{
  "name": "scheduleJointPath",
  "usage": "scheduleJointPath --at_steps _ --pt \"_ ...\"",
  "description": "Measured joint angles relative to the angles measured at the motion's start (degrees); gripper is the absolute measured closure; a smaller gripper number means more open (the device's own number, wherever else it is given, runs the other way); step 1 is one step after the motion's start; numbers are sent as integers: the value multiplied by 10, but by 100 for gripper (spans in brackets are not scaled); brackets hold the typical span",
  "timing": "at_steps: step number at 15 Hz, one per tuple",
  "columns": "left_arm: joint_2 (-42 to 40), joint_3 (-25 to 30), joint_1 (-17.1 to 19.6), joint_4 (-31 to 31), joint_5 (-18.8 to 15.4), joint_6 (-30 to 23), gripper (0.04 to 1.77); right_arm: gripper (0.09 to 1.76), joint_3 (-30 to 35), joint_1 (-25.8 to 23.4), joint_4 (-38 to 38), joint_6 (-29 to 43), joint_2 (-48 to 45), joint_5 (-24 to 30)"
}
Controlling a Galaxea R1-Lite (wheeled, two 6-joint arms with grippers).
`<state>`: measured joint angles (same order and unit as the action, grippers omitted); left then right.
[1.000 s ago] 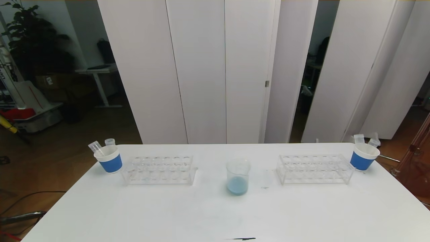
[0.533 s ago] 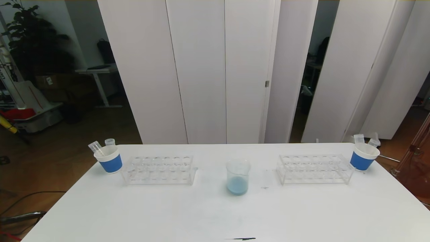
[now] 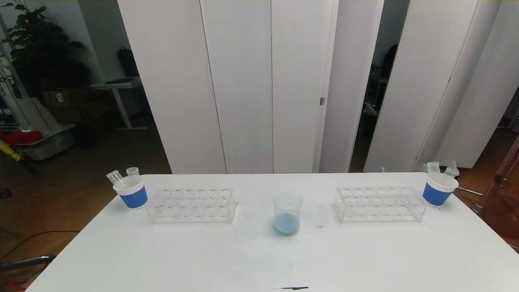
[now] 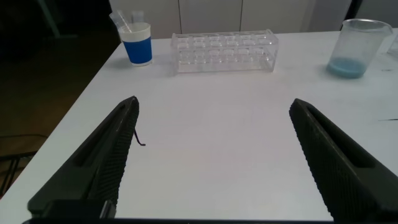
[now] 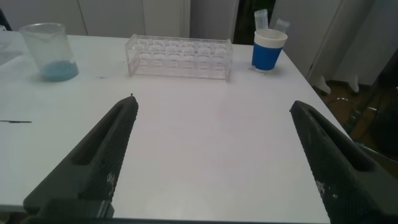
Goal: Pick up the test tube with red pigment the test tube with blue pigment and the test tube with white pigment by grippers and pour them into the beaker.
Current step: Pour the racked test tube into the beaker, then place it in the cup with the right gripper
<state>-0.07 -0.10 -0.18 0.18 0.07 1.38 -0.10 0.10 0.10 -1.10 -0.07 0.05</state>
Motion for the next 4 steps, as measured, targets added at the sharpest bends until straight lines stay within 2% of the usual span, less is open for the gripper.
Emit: scheduleJointPath --at_steps 4 --pt "0 0 0 0 0 0 8 10 1 0 -1 1 0 0"
